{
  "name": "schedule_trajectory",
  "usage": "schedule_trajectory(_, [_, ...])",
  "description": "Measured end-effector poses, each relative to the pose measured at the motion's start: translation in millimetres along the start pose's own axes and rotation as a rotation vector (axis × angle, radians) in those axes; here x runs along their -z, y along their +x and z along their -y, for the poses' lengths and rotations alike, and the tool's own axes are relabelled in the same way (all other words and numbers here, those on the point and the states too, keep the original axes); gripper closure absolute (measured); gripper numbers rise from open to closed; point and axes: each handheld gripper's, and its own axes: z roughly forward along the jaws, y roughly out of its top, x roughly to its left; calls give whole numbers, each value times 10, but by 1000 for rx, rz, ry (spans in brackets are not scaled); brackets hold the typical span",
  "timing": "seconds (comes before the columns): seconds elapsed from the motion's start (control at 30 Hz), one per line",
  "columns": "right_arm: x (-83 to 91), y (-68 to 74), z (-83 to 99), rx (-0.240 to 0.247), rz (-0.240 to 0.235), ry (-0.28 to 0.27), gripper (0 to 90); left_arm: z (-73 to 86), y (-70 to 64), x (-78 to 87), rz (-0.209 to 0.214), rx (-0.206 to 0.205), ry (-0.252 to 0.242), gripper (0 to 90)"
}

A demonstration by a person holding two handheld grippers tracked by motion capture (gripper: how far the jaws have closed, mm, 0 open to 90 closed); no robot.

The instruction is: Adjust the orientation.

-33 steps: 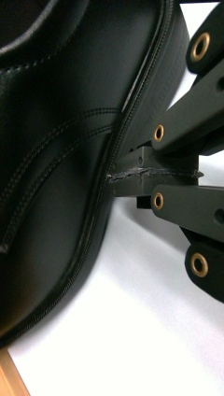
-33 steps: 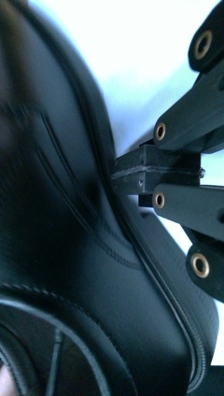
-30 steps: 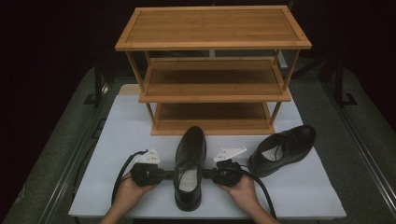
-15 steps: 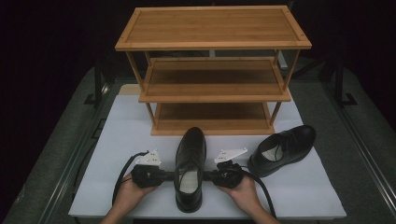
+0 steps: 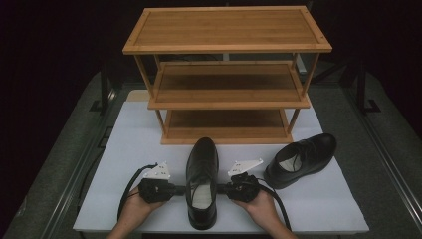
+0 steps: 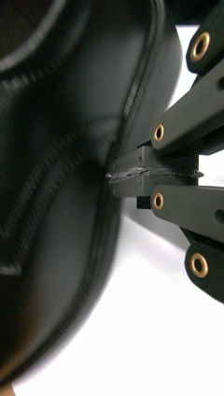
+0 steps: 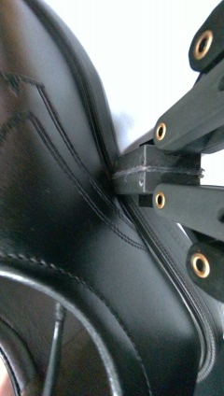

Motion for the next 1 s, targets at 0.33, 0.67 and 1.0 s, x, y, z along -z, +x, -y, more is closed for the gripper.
schedule_trajectory(0.33, [344, -48, -65, -20, 95, -33, 752, 178, 192, 307, -143, 85, 26, 433])
schedule_trajectory(0.67, [862, -150, -59, -9, 143, -99, 897, 422, 287, 549, -340, 149, 65, 83])
schedule_trajectory(1.0, [1386, -410, -26, -35, 242, -152, 897, 721, 418, 635, -414, 189, 40, 0])
